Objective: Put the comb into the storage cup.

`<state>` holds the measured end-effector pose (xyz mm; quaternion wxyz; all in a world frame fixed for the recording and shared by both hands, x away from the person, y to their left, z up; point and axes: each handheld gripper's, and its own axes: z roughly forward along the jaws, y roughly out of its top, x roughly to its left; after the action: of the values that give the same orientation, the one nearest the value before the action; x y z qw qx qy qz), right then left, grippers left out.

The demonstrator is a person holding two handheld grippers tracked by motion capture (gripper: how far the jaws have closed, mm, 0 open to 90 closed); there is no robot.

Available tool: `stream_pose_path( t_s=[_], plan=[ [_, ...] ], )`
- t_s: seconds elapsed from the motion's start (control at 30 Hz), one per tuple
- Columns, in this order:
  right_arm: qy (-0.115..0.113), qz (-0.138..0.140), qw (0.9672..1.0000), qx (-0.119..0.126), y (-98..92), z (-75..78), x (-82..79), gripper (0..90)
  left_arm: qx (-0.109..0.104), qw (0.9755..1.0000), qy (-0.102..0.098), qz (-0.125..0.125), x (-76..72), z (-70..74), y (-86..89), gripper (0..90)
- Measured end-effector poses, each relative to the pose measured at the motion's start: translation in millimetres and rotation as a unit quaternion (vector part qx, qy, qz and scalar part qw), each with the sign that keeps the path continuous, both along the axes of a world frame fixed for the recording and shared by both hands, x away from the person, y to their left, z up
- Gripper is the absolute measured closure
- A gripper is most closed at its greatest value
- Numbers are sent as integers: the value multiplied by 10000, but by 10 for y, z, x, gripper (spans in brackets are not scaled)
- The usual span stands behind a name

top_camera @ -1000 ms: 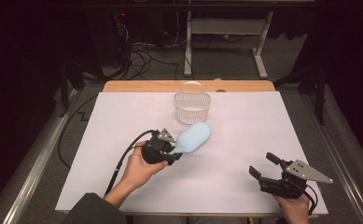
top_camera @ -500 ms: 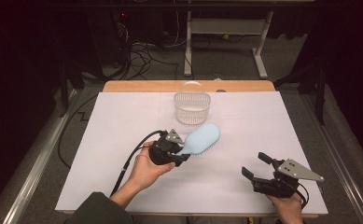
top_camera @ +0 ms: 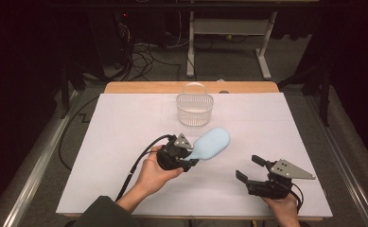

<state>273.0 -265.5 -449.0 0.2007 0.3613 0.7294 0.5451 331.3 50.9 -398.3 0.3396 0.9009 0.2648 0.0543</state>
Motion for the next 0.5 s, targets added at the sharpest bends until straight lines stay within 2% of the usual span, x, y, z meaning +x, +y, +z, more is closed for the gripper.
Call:
stream_pose_path(
  t_s=[0.27,0.43,0.5],
  plan=[
    [156,169,9997,-27,125,-24,45,165,2,9999,-8,-111,-37,-20,-88,692],
    [366,231,9990,54,185,-52,89,165,-23,9998,5,-174,-58,-35,-149,692],
    [384,253,9989,73,207,-56,104,164,-10,9998,7,-198,-61,-41,-172,692]
  ],
)
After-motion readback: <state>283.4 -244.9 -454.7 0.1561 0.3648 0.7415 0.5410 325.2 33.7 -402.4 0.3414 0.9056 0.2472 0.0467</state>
